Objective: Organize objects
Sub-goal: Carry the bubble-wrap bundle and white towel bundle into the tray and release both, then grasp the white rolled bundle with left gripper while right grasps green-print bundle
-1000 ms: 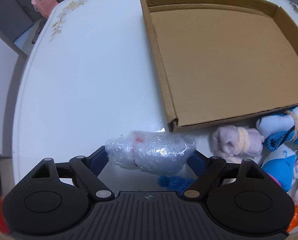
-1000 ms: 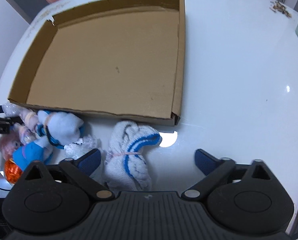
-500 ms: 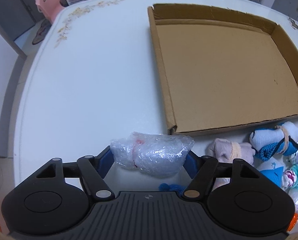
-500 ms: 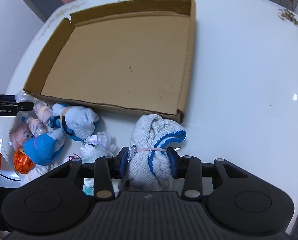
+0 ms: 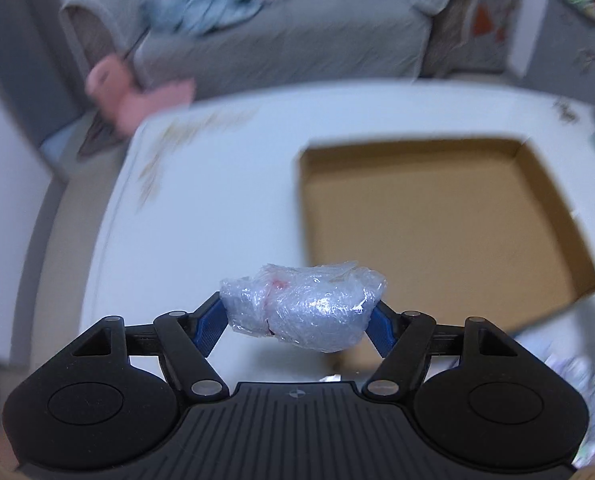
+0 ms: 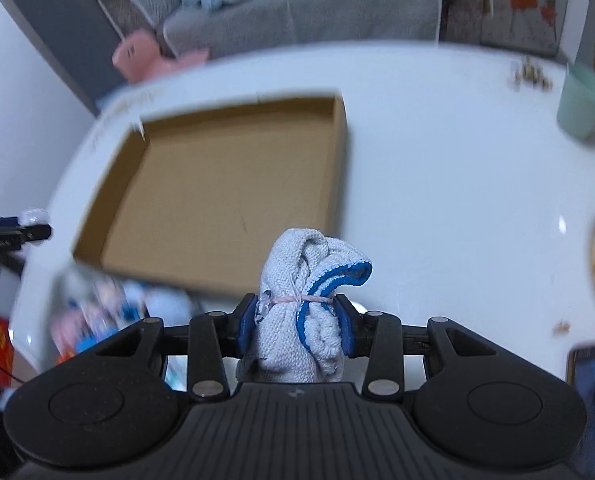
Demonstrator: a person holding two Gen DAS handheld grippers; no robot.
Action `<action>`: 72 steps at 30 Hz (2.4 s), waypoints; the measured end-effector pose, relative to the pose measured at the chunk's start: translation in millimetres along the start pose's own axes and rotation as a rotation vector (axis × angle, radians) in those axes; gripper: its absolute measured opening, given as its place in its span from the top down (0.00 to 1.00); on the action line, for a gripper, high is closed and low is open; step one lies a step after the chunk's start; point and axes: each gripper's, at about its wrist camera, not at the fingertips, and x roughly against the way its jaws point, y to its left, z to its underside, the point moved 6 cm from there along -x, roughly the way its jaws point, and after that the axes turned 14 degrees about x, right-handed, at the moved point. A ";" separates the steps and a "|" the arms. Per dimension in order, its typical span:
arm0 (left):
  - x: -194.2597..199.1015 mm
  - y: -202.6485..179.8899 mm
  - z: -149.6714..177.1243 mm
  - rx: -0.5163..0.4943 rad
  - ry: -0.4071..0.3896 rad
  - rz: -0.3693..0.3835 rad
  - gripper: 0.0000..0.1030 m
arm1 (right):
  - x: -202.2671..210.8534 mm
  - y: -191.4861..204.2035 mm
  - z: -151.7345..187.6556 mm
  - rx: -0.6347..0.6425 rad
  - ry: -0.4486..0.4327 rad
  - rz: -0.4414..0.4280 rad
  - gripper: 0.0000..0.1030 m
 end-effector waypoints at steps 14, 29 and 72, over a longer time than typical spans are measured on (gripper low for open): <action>-111.0 -72.7 -39.4 -0.366 -0.024 0.077 0.26 | -70.1 47.5 -149.4 0.192 -0.061 -0.113 0.63; -159.4 -76.6 -28.5 -0.743 -0.066 0.071 0.25 | -147.5 75.3 -162.8 0.351 0.069 -0.140 0.63; 73.8 -31.3 153.8 -0.328 0.106 0.086 0.01 | 84.5 41.3 -2.0 0.300 -0.059 0.011 0.18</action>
